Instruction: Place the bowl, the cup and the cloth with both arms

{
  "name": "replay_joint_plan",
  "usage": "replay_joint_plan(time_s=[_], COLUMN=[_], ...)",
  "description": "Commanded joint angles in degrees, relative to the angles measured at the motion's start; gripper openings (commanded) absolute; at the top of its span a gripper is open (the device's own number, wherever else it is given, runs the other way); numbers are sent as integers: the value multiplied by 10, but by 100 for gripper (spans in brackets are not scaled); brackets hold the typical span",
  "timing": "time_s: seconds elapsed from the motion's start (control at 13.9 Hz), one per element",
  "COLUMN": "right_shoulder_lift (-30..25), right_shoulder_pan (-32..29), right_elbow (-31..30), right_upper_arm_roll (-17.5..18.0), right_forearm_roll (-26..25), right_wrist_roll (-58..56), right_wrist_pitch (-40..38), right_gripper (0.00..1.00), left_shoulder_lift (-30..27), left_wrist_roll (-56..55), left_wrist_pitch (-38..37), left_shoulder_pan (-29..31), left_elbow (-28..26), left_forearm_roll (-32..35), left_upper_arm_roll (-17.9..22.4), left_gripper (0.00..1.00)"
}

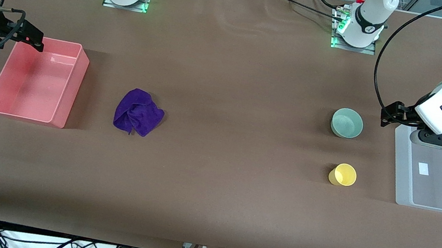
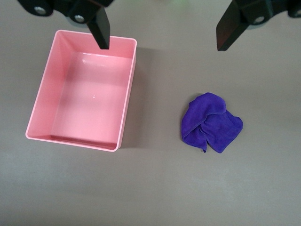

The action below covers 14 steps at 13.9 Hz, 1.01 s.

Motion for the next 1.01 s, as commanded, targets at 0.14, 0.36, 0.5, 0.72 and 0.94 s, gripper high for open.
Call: replay_joint_plan(time_s=[0.14,0.36,0.5,0.72,0.94], right_shoulder_lift=[5,5,5,5,5], right_shoulder_pan=[-2,-2,-2,-2,-1], right_elbow=[14,14,14,14,14], right_upper_arm_roll=[6,6,6,6,6], right_forearm_roll=[-4,-3,-3,-3,-3], right_wrist_roll=[4,5,5,6,6], right_wrist_pitch=[-5,-3,-4,-3,-2], right_gripper=[100,100,100,100,100], left_shoulder_lift=[-5,-5,-5,-5,-5], left_wrist_roll=[4,3,-3,3,-2], left_wrist_pitch=[-8,-8,-16,-17,-18], left_shoulder_pan=[8,8,8,8,4], left_elbow=[4,4,5,5,6], left_forearm_roll=[-20,-24,-32,-35,-35], left_upper_arm_roll=[2,2,0,1,-2], left_gripper=[100,100,100,100,100])
